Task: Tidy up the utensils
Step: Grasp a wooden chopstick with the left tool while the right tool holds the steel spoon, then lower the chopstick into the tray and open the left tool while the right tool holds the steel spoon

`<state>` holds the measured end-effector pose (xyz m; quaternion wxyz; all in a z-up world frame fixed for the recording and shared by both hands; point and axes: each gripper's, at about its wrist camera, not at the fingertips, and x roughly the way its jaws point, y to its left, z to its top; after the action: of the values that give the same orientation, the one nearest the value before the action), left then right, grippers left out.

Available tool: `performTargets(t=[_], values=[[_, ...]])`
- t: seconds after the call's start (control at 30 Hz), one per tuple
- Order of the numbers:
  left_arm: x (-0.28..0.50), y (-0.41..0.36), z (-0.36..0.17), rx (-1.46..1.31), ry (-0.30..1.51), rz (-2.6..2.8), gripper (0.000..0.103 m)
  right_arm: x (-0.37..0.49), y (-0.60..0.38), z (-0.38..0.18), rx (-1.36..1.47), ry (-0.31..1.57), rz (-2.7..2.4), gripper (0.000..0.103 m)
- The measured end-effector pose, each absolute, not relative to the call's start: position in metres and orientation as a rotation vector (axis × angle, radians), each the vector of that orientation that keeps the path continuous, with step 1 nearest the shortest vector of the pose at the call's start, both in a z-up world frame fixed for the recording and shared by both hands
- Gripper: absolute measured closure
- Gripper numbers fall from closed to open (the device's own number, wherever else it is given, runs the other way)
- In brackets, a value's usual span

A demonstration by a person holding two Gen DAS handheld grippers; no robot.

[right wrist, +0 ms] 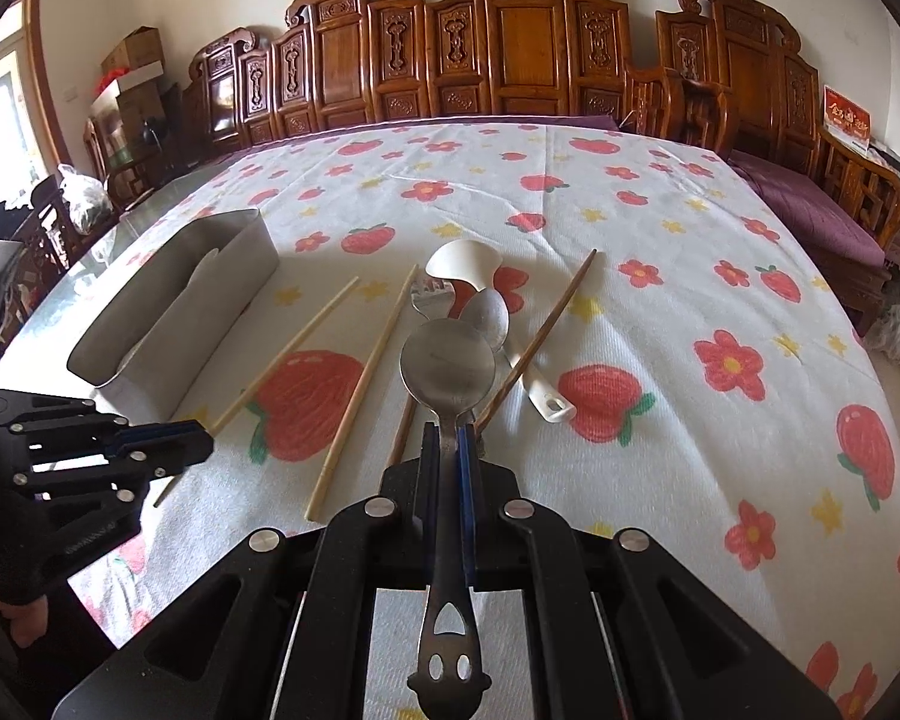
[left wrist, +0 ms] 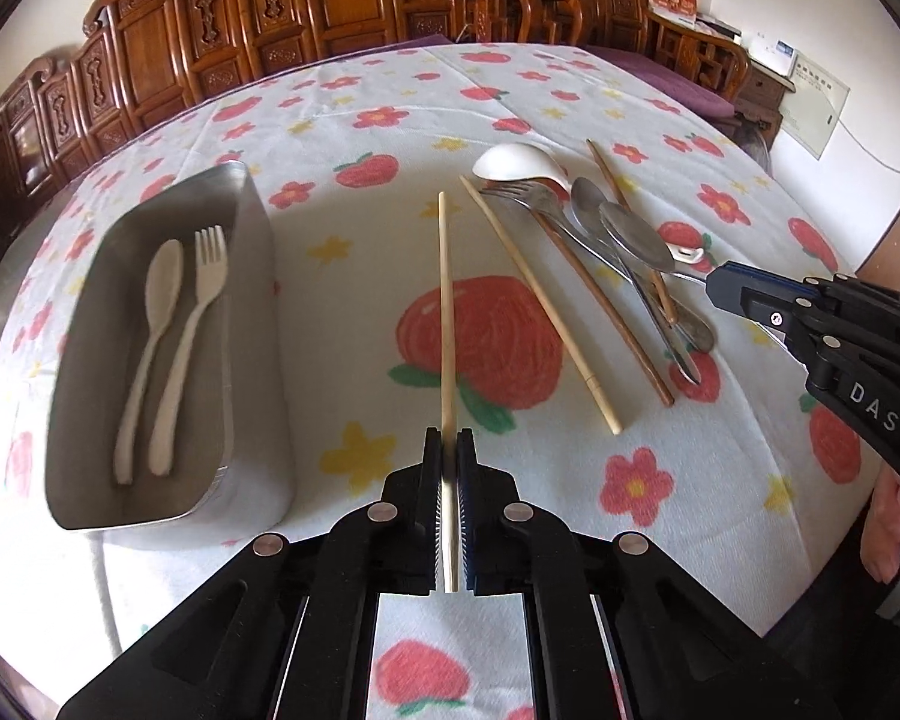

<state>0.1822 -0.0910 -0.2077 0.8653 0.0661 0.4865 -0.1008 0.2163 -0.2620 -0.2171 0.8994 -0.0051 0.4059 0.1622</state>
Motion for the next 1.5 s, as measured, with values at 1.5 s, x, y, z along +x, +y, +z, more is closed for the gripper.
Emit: performTargets(t=[1.5], values=[[0.205,0.059,-0.171,-0.038,0.983,-0.167,0.099,0.199,-0.159,-0.136,-0.082,0.746,0.453,0.096]])
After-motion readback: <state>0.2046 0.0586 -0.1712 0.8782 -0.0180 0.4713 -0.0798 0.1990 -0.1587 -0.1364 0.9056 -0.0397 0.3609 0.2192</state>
